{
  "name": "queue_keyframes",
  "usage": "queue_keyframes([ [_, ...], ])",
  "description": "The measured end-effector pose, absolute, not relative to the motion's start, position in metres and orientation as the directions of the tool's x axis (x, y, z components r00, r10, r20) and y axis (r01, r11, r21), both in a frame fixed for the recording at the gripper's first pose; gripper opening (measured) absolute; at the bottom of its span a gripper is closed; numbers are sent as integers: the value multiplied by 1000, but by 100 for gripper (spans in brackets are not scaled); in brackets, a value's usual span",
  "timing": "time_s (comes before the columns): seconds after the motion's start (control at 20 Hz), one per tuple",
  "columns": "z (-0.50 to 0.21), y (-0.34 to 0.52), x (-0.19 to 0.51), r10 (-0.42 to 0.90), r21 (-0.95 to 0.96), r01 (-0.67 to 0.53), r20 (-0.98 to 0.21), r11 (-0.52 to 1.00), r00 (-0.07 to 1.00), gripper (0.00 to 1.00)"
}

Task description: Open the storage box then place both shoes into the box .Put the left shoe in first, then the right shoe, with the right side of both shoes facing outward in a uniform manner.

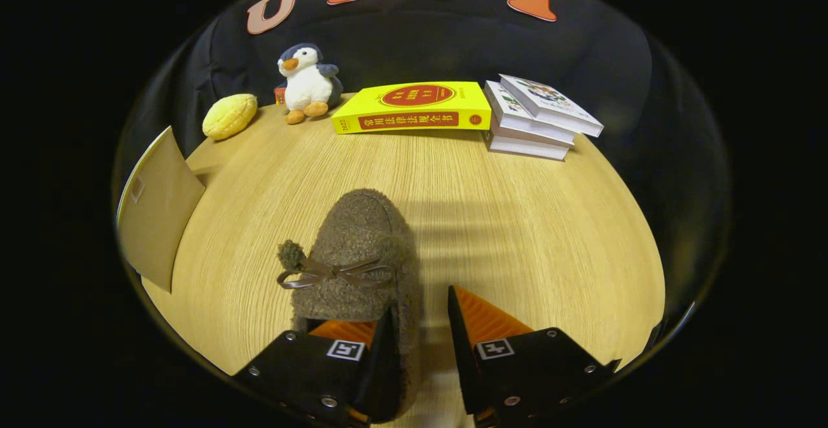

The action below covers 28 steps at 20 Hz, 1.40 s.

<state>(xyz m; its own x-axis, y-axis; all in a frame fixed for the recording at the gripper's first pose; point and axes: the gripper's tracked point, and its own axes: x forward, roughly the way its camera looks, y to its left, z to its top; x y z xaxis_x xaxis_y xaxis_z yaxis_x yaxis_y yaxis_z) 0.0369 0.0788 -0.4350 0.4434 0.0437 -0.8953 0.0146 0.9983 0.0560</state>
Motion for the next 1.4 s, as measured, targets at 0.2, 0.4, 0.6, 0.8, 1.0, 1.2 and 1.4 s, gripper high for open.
queue_keyframes([
  [0.2,-432,82,35,44,101,118,-911,988,410,11],
  [0.4,-411,100,25,79,154,167,-919,974,386,4],
  [0.6,-373,128,27,99,178,168,-913,970,397,4],
  [0.8,-332,167,33,124,196,146,-909,970,398,4],
  [1.0,-288,227,45,190,242,73,-886,967,422,4],
  [1.2,-248,290,60,254,283,0,-861,959,442,4],
  [1.4,-227,354,67,310,314,-63,-847,947,432,4],
])
